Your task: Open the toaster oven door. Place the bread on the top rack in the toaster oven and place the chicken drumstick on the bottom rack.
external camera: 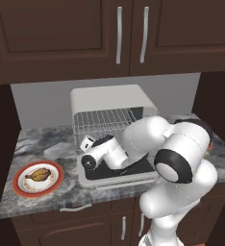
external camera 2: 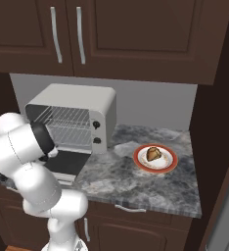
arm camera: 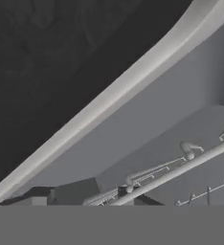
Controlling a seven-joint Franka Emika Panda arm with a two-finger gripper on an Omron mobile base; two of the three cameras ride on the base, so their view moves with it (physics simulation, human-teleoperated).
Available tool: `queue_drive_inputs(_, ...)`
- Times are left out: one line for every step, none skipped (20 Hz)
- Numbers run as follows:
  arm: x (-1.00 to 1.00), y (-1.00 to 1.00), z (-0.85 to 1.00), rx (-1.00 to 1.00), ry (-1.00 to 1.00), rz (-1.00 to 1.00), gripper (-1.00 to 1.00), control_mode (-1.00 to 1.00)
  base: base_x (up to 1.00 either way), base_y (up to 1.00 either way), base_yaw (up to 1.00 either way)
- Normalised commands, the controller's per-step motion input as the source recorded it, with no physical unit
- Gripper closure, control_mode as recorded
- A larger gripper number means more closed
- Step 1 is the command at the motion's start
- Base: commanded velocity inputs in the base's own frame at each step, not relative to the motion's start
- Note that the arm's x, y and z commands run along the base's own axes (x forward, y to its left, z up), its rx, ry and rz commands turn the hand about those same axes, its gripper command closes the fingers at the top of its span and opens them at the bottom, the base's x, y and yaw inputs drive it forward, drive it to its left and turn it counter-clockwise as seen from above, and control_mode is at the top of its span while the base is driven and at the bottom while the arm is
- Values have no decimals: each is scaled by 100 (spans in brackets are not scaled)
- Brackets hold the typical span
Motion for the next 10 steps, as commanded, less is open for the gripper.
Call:
queue_drive_inputs(-50,24,-20,0,14,-23,100,-100,0,0,0)
queue_drive_inputs(-51,24,-20,0,13,-23,100,-100,0,0,0)
queue_drive_inputs(-52,24,-21,0,12,-23,100,-100,0,0,0)
queue_drive_inputs(-52,22,-21,0,12,-23,100,-100,0,0,0)
queue_drive_inputs(-53,22,-22,0,11,-23,100,-100,0,0,0)
queue_drive_inputs(-53,21,-23,0,11,-23,100,-100,0,0,0)
queue_drive_inputs(-53,21,-23,0,11,-22,100,-100,0,0,0)
queue_drive_inputs(-52,22,-23,0,11,-22,100,-100,0,0,0)
queue_drive_inputs(-51,21,-23,0,11,-22,100,-100,0,0,0)
queue_drive_inputs(-50,21,-24,0,12,-22,100,-100,0,0,0)
